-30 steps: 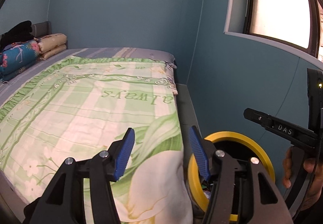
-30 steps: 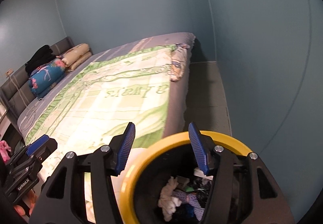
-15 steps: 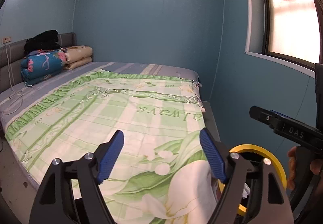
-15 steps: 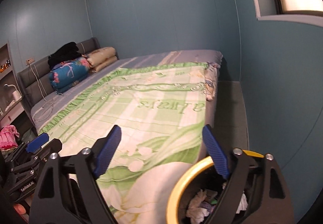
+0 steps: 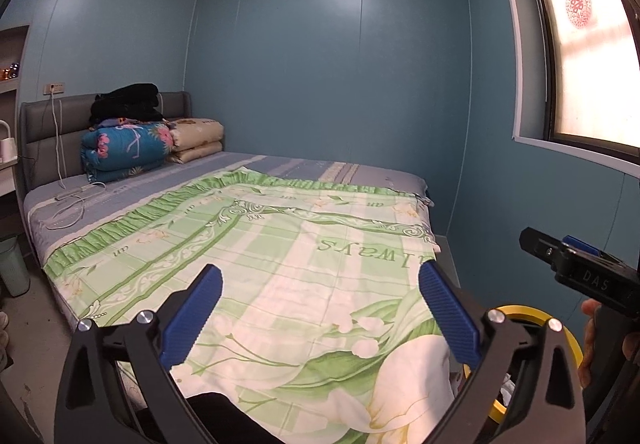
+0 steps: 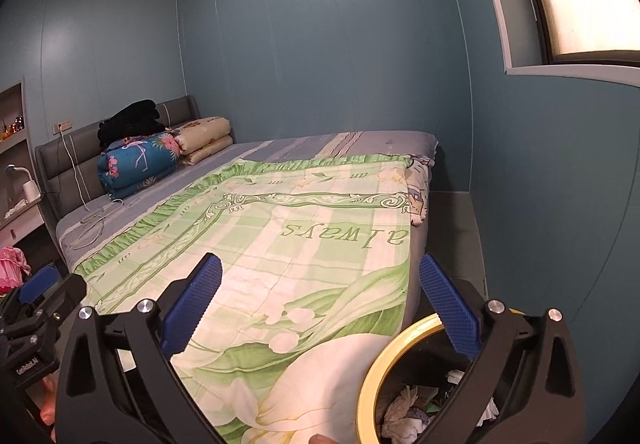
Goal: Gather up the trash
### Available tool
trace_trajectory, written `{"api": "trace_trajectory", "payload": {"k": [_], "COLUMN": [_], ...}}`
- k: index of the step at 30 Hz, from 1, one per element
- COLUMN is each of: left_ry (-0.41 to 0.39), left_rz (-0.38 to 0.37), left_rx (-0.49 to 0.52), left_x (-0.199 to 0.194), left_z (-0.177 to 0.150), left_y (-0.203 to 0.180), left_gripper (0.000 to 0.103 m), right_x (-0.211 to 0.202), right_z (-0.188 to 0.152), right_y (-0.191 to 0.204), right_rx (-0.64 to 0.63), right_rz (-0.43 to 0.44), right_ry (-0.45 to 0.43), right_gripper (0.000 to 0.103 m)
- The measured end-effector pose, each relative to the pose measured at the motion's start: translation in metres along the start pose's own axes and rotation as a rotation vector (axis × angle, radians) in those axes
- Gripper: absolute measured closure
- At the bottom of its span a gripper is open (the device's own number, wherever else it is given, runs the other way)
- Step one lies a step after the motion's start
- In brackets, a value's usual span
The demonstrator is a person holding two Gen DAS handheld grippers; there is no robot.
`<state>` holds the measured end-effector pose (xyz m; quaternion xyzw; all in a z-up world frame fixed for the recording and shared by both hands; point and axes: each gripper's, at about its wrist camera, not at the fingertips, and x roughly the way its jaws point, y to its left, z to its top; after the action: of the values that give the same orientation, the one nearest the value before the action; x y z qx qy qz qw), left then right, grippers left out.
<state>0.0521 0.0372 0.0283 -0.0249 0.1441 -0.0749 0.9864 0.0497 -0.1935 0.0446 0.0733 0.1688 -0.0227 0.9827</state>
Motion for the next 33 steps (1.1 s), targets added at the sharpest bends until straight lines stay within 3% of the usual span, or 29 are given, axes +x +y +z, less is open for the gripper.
{"api": "trace_trajectory", "payload": {"k": [8,33], "left_ry": [-0.088,-0.08], "left_rz": [0.08,0.082], "left_rx": [0.031,-0.027], "left_x": [-0.032,-0.04], "left_z": [-0.011,-0.026], "left_y": [-0.003,-0.003], "left_gripper": [0.008,0.008], "right_x": [-0.009,-0.002], "right_z": [-0.016,-0.027], "right_y": [-0.002,-0.008], "right_rx": [0.0,0.023], "right_rz": [-0.018,-0.002], "right_ry": [-0.057,-0.007], "right_gripper": [0.008,0.008]}}
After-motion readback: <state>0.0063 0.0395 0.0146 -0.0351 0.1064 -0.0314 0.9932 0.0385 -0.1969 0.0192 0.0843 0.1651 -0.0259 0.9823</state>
